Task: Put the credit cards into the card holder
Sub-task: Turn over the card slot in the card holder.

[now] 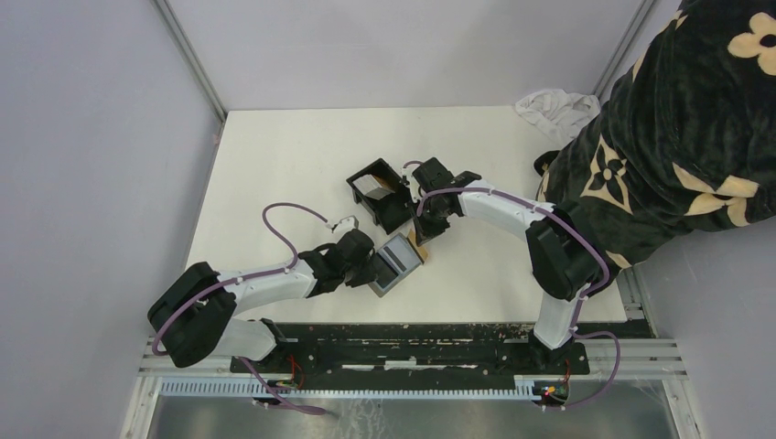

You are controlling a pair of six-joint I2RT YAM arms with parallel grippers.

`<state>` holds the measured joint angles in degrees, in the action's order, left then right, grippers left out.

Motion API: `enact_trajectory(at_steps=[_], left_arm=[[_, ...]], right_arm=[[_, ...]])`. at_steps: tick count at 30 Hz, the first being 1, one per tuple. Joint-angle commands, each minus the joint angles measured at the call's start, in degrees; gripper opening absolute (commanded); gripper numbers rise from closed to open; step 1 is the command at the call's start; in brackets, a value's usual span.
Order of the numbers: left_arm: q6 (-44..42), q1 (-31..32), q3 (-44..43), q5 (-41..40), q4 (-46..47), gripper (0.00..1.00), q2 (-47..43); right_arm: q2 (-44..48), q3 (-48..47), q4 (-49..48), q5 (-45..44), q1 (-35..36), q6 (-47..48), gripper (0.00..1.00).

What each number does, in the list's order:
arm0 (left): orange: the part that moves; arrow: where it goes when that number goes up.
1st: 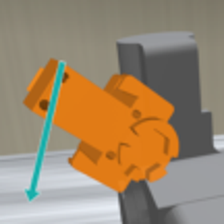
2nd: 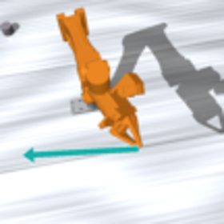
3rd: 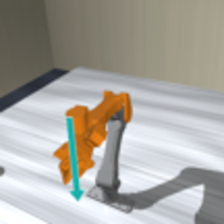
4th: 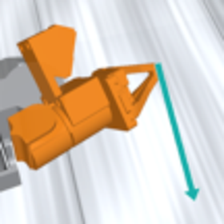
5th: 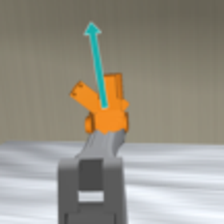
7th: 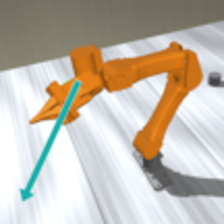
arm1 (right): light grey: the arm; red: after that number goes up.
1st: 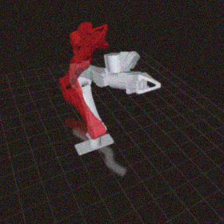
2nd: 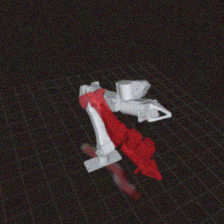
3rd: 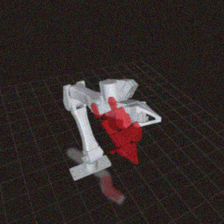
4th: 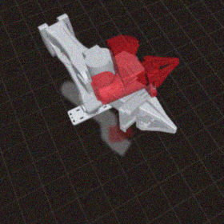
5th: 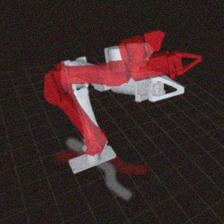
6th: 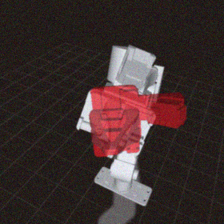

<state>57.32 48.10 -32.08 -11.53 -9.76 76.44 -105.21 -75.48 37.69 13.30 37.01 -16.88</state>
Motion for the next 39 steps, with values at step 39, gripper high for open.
enact_trajectory(at_steps=[39], left_arm=[[-12.2,0.2,-6.5,-3.5,-11.7,0.29,-0.9]], right_arm=[[6.7,-0.5,-4.3,0.9,8.6,-8.2,0.01]])
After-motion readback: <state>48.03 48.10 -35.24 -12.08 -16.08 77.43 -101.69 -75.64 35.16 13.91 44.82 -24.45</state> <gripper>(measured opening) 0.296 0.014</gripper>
